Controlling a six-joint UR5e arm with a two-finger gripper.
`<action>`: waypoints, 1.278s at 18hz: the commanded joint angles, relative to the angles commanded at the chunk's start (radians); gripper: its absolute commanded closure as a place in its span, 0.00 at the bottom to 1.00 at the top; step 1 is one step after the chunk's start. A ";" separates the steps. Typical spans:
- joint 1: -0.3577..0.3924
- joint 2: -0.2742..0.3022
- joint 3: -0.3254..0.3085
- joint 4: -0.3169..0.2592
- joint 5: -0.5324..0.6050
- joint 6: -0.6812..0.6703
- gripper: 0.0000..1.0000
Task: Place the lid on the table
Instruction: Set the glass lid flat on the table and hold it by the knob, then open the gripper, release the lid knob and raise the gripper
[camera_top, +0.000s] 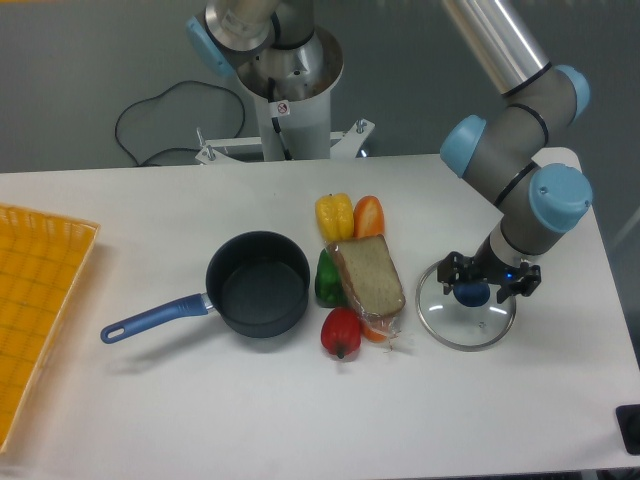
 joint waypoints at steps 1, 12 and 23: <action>0.002 0.008 0.000 0.002 0.002 0.005 0.00; -0.022 0.100 0.008 -0.002 0.127 0.282 0.00; -0.029 0.189 -0.003 -0.026 0.135 0.689 0.00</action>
